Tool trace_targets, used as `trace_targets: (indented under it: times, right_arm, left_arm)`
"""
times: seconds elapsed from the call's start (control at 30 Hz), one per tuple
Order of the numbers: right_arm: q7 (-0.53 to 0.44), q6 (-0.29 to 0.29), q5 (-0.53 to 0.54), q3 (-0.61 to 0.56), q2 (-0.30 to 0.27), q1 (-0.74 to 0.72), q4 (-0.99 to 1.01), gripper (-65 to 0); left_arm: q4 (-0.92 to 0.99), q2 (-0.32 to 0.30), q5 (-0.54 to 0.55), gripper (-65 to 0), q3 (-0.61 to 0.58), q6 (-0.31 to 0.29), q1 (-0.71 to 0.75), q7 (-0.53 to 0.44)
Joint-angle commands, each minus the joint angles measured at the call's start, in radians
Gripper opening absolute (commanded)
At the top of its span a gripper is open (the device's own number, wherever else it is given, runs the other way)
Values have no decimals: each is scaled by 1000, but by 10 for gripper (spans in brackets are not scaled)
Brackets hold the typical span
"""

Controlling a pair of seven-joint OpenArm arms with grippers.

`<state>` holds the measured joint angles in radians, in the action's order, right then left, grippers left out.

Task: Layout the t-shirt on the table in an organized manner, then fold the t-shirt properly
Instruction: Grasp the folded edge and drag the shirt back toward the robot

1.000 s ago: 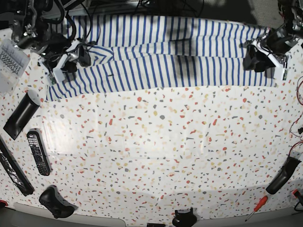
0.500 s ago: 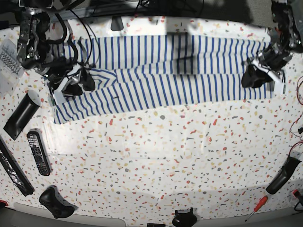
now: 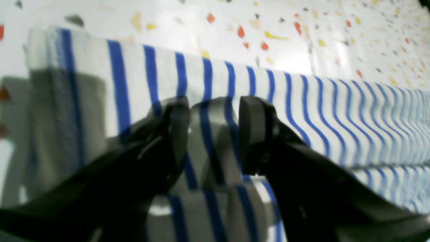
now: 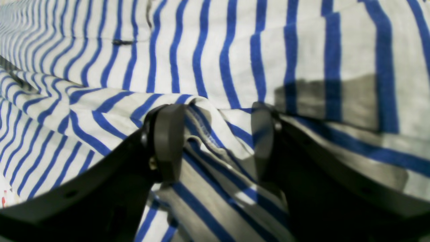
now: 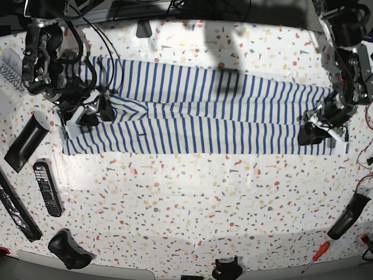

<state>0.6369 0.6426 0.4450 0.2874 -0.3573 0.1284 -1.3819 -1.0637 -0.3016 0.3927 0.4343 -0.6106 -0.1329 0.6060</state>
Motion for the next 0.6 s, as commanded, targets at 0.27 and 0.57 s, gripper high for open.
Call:
trace_targets:
  times: [0.27,0.57]
  right_arm:
    - [6,-43,3,6,-16,-29,-9,-338]
    - [64,-2,53,7,6,-28,-10,-338]
  left_arm:
    - [-8,-18,-97,-418,3,16,-95,2]
    - [-8,-18,-83,-418,3,17,-102,29]
